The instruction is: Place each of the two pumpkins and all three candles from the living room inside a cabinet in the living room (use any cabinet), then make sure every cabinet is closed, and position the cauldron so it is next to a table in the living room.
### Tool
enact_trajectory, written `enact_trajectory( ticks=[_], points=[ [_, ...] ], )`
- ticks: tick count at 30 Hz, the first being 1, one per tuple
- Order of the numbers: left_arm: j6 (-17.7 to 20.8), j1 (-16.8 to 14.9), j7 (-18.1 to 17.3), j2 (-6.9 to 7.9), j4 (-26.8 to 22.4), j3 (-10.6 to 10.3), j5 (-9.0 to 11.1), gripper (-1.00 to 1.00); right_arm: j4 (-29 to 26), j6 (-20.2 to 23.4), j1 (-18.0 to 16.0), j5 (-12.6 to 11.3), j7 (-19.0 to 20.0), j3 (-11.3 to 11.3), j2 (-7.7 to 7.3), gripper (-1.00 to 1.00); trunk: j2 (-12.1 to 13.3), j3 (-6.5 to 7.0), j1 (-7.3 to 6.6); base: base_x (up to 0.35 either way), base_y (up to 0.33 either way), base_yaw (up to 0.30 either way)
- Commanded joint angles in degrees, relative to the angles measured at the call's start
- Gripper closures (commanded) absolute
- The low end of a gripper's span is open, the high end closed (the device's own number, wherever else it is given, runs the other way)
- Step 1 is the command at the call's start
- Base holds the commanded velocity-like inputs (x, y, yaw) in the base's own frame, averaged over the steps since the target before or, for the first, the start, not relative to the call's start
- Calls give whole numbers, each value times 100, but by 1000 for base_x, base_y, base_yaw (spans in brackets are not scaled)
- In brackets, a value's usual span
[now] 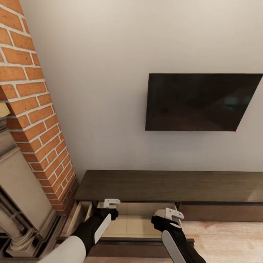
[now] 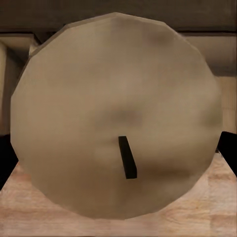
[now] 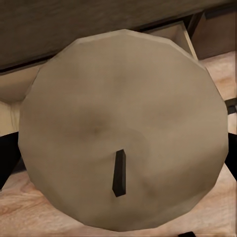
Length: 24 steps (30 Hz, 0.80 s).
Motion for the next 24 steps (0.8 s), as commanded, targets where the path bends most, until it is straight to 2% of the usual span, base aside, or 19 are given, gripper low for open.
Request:
enact_trajectory(
  ticks=[1,4,9,12,13,15,17,20,24],
  points=[
    [-112,-5,71,-2,-1,-188,56,100,14,8,-10,-40,-48,9,-1,100,-9,-10,2,0,0,0],
    [-496,0,105,15,1,-384,103,100,41,11,-14,-41,-29,7,-1,100,-9,-10,2,0,0,0],
    [-643,-3,314,-7,232,-402,175,100,56,14,-16,-49,6,1,-1,100,-9,-10,2,0,0,0],
    [-657,-4,391,1,361,-401,465,100,58,14,-16,-50,11,0,-1,100,-9,-10,2,0,0,0],
    [-663,-4,372,20,392,-407,741,100,64,14,-16,-50,16,0,-1,100,-9,-10,2,0,0,0],
    [-674,-4,266,53,411,-415,1064,100,98,14,-16,-47,20,0,-1,100,-9,-10,2,0,0,0],
    [-684,-5,9,76,426,-424,1210,100,154,9,-33,-44,21,0,-1,100,-9,-10,2,0,0,0],
    [-701,-5,-387,112,552,-429,1252,100,234,6,-81,-44,22,0,-1,100,-9,-10,2,0,0,0],
    [-969,-5,-539,146,649,-446,1256,100,314,-11,-105,-42,27,0,-1,100,-9,-10,2,0,0,0]
  ],
)
